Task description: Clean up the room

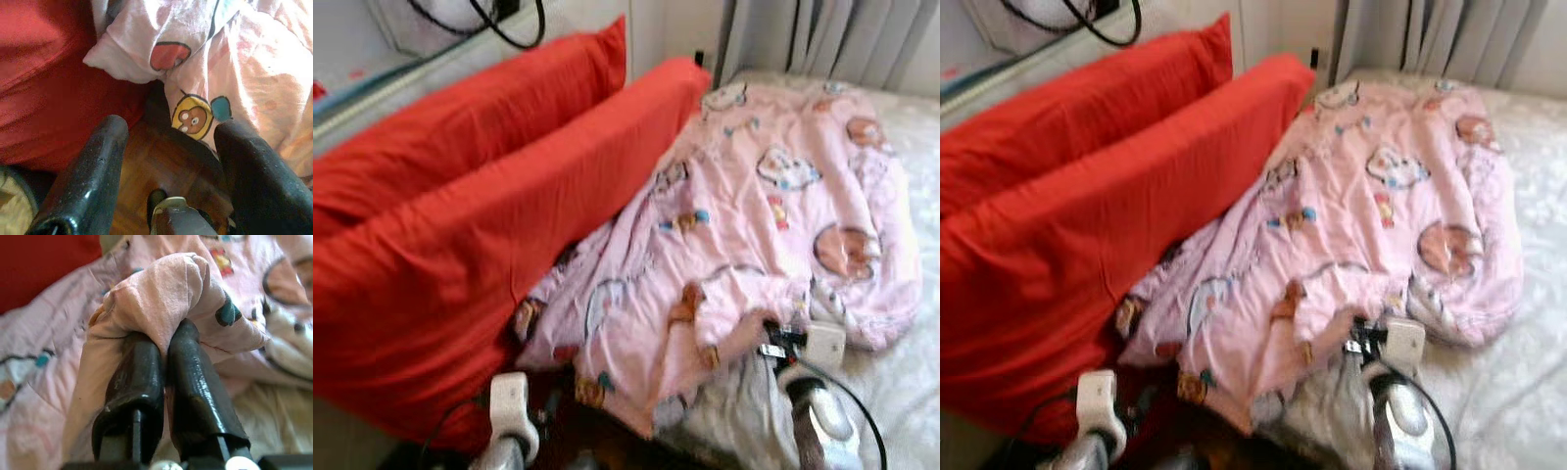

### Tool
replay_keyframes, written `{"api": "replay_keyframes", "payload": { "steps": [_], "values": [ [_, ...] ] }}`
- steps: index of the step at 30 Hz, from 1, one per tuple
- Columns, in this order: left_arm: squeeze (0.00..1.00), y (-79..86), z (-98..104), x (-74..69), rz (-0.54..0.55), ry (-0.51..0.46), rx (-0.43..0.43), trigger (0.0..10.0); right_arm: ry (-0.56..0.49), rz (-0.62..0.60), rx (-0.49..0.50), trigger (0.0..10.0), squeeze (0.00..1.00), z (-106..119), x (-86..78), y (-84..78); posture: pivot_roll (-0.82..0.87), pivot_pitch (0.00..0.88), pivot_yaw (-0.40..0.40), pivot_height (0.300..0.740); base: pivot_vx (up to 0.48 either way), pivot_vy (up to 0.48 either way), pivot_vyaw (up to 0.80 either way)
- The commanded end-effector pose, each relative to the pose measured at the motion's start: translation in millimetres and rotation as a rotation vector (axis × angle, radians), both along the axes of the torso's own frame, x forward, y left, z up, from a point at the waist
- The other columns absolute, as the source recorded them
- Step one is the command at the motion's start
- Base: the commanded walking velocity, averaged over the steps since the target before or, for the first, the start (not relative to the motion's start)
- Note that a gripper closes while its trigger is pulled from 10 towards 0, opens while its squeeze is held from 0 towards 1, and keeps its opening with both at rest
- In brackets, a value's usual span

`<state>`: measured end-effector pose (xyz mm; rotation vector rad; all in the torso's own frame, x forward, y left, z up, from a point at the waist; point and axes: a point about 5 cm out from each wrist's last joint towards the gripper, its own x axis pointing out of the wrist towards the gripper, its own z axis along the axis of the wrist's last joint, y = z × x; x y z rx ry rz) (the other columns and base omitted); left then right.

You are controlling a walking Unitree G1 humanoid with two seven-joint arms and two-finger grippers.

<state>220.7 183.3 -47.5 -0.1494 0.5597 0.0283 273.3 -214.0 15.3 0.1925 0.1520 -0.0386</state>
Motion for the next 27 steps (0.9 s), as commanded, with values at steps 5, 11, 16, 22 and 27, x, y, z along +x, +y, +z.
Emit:
{"api": "replay_keyframes", "payload": {
  "steps": [5,11,16,22,27],
  "values": [
    [0.00,6.1,-12,-11.5,-0.003,0.100,0.049,10.0,0.016,-0.032,0.013,10.0,0.00,0,2.8,1.0,0.08,0.076,0.040,0.740,0.000,0.000,0.00],
    [0.00,12.1,-18,-18.2,0.051,0.146,0.050,10.0,0.006,-0.023,0.024,10.0,0.00,0,4.1,6.9,0.08,0.083,0.046,0.740,0.000,0.000,0.00],
    [0.00,11.4,-20,-21.5,0.054,0.165,0.066,10.0,0.005,-0.040,0.025,10.0,0.00,1,6.1,6.9,0.08,0.086,0.046,0.740,0.000,0.000,0.00],
    [0.00,12.5,-21,-22.7,0.062,0.167,0.084,10.0,-0.002,-0.051,0.026,10.0,0.00,4,9.9,8.1,0.08,0.085,0.050,0.740,0.000,0.000,0.00],
    [0.00,16.4,-21,-22.6,0.086,0.173,0.074,10.0,-0.001,-0.062,0.025,10.0,0.00,4,9.8,7.2,0.08,0.082,0.054,0.740,0.000,0.000,0.00]
  ]
}}
